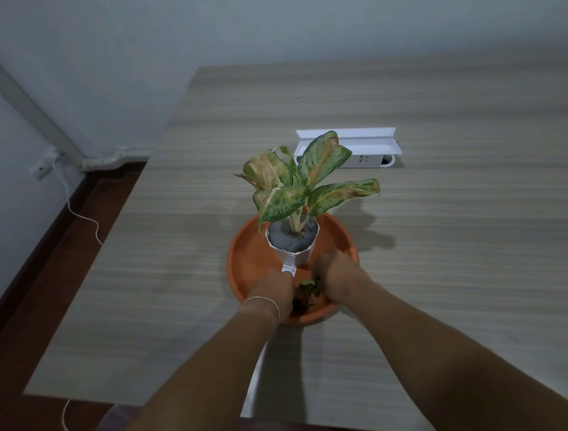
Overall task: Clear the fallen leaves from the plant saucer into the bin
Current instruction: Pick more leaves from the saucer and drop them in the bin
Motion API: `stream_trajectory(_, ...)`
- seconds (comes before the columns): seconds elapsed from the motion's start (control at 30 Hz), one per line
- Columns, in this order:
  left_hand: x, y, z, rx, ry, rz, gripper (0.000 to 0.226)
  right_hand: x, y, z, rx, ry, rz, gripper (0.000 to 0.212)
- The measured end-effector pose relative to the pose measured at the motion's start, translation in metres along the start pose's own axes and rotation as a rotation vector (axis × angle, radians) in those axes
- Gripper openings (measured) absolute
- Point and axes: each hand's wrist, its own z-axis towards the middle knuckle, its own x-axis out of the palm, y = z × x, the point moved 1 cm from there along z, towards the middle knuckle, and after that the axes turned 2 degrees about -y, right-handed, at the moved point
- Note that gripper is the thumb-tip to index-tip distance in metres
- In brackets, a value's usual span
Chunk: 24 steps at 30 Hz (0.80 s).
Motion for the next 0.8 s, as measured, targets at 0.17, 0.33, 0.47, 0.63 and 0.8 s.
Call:
stream_trajectory(0.17,-0.033,-0.003,-0.022,0.003,-0.078,-0.089,0.024,-0.009,-0.007,0.001,0.101,-0.112,0.184,0.024)
stream_trajectory(0.33,-0.059,0.013,-0.026,-0.050,-0.192,-0.172,0.025,-0.024,-0.012,-0.006,0.219,-0.228,0.386,0.025)
stream_trajectory(0.47,-0.074,0.020,-0.037,-0.057,-0.252,-0.213,0.022,-0.035,-0.013,-0.009,0.252,-0.279,0.392,0.022)
stream_trajectory(0.63,-0.082,0.019,-0.051,-0.069,-0.270,-0.258,0.018,-0.041,-0.005,-0.015,0.228,-0.246,0.391,0.022)
stream_trajectory(0.8,-0.076,0.025,-0.052,-0.042,-0.241,-0.258,0.019,-0.031,-0.005,-0.020,0.226,-0.172,0.345,0.017)
